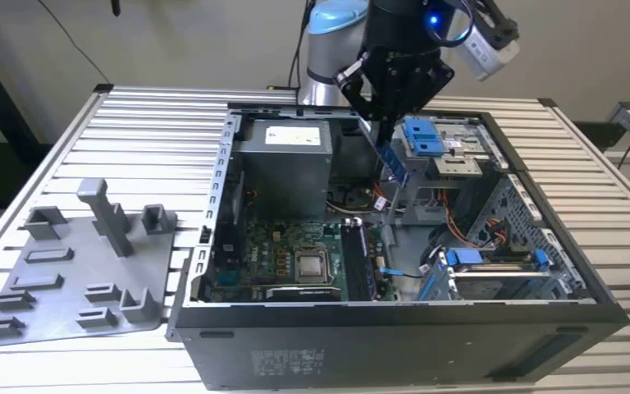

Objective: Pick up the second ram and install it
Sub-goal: 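Insert the second ram into the second slot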

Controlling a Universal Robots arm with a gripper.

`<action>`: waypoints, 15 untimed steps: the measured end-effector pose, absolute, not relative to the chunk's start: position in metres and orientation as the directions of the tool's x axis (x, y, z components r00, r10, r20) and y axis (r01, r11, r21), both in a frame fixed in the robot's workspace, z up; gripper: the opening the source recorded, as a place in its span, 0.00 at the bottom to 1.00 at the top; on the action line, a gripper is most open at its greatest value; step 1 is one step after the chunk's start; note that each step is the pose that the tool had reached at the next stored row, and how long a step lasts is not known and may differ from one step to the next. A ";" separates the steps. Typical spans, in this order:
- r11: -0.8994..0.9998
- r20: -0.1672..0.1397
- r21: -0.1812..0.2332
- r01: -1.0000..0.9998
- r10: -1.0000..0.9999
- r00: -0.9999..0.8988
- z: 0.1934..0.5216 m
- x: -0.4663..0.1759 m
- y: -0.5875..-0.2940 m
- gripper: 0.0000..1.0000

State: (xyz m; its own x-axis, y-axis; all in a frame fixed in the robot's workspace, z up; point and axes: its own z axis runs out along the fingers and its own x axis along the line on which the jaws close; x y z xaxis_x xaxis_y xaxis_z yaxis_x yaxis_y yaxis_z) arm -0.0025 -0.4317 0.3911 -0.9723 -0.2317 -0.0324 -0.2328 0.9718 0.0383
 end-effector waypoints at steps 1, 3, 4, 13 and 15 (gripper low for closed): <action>0.975 -0.032 0.038 -0.217 -0.216 -0.976 0.391 -0.002 -0.432 0.14; 0.982 -0.032 0.038 -0.184 -0.183 -0.983 0.391 -0.002 -0.432 0.14; 0.985 -0.032 0.038 -0.168 -0.167 -0.985 0.391 -0.002 -0.432 0.14; 0.999 -0.032 0.038 -0.032 -0.031 -0.999 0.391 -0.002 -0.432 0.14; 0.999 -0.032 0.038 -0.004 -0.003 -0.999 0.391 -0.002 -0.432 0.14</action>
